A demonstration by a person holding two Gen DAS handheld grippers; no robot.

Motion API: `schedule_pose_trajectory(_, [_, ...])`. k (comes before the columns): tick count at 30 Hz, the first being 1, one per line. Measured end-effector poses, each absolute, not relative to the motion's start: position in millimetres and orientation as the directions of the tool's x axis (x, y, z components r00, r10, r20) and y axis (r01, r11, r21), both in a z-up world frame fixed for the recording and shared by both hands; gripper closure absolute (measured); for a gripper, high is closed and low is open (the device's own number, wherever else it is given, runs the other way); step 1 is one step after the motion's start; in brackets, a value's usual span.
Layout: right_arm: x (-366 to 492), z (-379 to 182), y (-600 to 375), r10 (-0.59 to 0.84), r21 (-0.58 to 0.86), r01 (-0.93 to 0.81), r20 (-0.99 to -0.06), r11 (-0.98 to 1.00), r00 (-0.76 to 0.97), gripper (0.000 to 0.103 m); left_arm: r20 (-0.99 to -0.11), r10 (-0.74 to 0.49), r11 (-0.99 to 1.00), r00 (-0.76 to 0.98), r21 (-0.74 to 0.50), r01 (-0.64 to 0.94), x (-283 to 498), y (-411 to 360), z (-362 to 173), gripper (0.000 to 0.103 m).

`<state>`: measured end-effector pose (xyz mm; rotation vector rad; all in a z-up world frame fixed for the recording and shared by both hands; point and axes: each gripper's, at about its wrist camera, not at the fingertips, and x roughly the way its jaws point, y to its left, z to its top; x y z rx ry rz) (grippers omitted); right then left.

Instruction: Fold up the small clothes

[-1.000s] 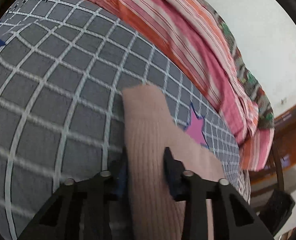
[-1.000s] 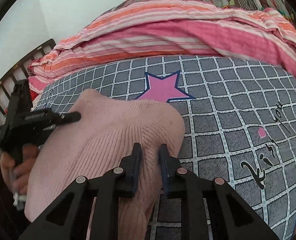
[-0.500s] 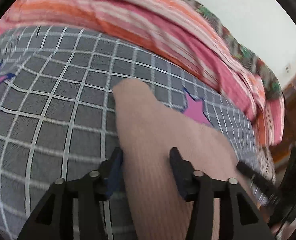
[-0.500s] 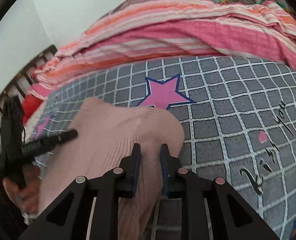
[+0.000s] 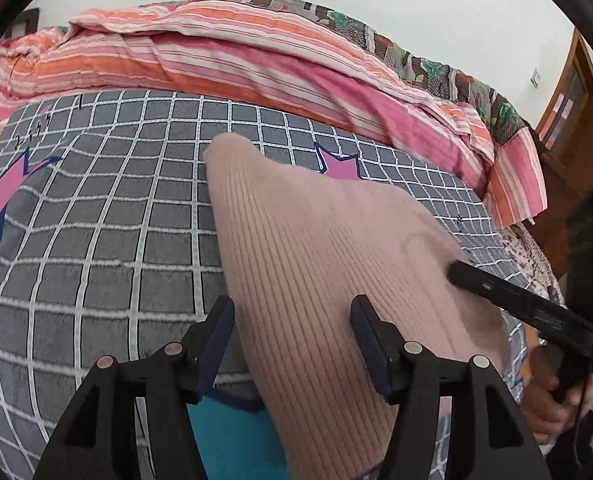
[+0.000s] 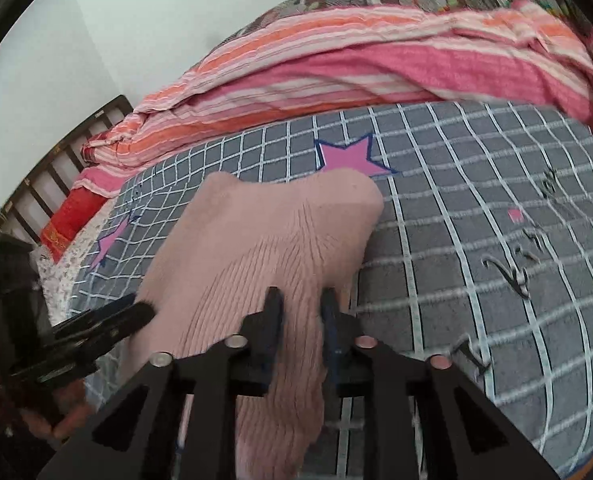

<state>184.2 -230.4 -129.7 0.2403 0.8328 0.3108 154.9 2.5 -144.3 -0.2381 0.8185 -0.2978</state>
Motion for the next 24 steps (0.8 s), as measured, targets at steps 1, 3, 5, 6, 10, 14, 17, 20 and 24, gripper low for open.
schedule_pose_trajectory(1, [186.8, -129.7, -228.7, 0.352, 0.311, -0.182, -0.678, 0.933, 0.646, 0.089, -0.675, -0.356, 0.929, 0.646, -0.329, 0.168, 152.7, 3.3, -142.7, 0.045])
schedule_pose_trajectory(3, [192.3, -134.6, -227.1, 0.307, 0.264, -0.170, -0.674, 0.950, 0.672, 0.089, -0.669, -0.366, 0.926, 0.647, -0.335, 0.177, 147.5, 3.8, -139.5, 0.045])
schedule_pose_trajectory(5, [198.3, -146.4, -227.6, 0.274, 0.255, -0.126, -0.711, 0.959, 0.647, 0.090, -0.671, -0.360, 0.929, 0.648, -0.320, 0.185, 142.1, 1.8, -138.6, 0.044])
schedule_pose_trajectory(6, [198.1, -145.8, -228.4, 0.278, 0.257, -0.130, -0.709, 0.958, 0.648, 0.089, -0.676, -0.342, 0.937, 0.653, -0.296, 0.186, 139.9, -0.6, -137.6, 0.044])
schedule_pose_trajectory(10, [189.4, -126.9, -235.2, 0.296, 0.285, -0.128, -0.690, 0.950, 0.661, 0.086, -0.667, -0.312, 0.949, 0.676, -0.245, 0.196, 139.2, -6.6, -132.3, 0.044])
schedule_pose_trajectory(14, [183.0, -115.3, -228.7, 0.284, 0.261, -0.142, -0.658, 0.955, 0.697, 0.086, -0.695, -0.294, 0.955, 0.656, -0.249, 0.163, 155.2, -8.1, -137.5, 0.042])
schedule_pose_trajectory(17, [191.8, -137.4, -226.0, 0.249, 0.235, -0.111, -0.718, 0.966, 0.650, 0.086, -0.719, -0.290, 0.956, 0.631, -0.247, 0.159, 160.9, -10.2, -150.1, 0.041])
schedule_pose_trajectory(20, [191.7, -150.9, -232.8, 0.262, 0.264, -0.097, -0.718, 0.960, 0.644, 0.086, -0.718, -0.308, 0.950, 0.625, -0.270, 0.158, 161.8, -8.5, -155.5, 0.040])
schedule_pose_trajectory(24, [194.9, -141.5, -234.1, 0.269, 0.273, -0.093, -0.727, 0.957, 0.632, 0.086, -0.719, -0.295, 0.954, 0.630, -0.256, 0.154, 164.9, -9.7, -150.8, 0.040])
